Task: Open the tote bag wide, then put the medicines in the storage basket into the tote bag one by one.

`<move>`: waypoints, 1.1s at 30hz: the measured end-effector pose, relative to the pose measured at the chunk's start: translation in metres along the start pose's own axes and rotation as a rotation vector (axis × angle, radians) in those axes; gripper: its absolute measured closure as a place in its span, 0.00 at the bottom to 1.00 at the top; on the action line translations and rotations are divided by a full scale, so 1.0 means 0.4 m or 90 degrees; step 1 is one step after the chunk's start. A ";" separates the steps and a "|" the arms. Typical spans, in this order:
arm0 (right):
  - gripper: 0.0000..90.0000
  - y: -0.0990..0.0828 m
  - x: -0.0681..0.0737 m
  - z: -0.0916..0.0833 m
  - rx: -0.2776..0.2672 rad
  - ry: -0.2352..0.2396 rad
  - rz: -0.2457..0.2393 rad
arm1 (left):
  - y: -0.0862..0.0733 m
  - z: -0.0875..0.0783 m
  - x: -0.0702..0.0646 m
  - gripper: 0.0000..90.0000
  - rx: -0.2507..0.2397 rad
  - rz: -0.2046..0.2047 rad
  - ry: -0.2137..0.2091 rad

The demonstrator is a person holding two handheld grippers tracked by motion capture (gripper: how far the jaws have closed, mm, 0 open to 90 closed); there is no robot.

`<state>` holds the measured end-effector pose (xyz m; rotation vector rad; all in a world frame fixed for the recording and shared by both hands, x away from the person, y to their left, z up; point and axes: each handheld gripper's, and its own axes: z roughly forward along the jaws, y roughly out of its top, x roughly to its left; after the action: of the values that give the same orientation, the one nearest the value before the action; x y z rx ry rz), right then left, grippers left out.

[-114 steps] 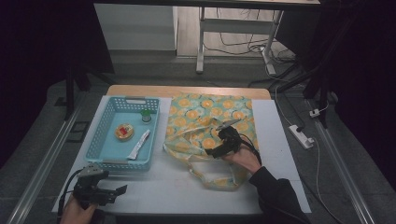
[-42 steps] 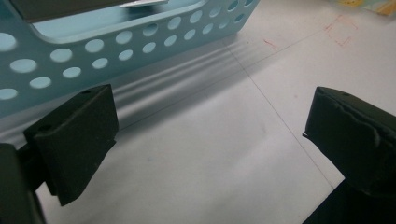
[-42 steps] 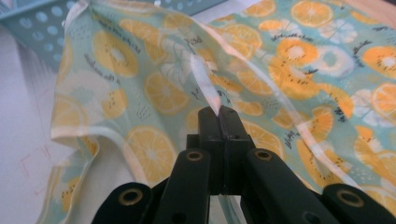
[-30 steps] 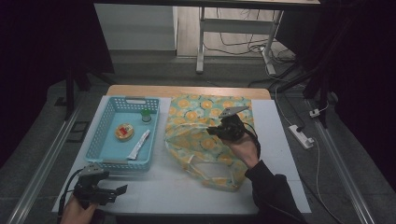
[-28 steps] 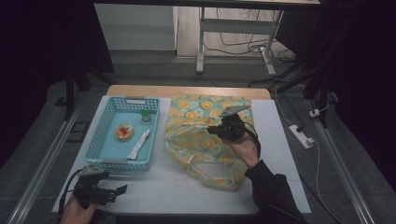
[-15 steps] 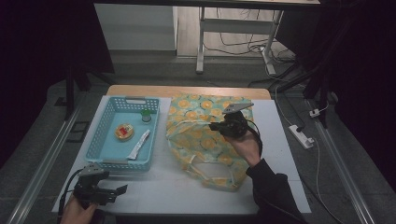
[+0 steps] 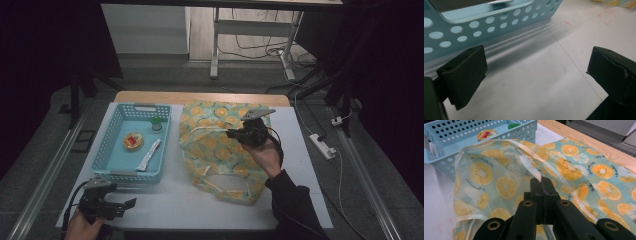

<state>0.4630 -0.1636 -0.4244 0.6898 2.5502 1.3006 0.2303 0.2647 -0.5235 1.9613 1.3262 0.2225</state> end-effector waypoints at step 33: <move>1.00 -0.002 0.004 0.000 -0.002 0.007 -0.002 | -0.004 -0.015 0.002 0.00 -0.027 -0.005 0.006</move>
<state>0.4613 -0.1630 -0.4250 0.6791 2.5561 1.3098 0.2264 0.2687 -0.5205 1.9222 1.3243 0.2549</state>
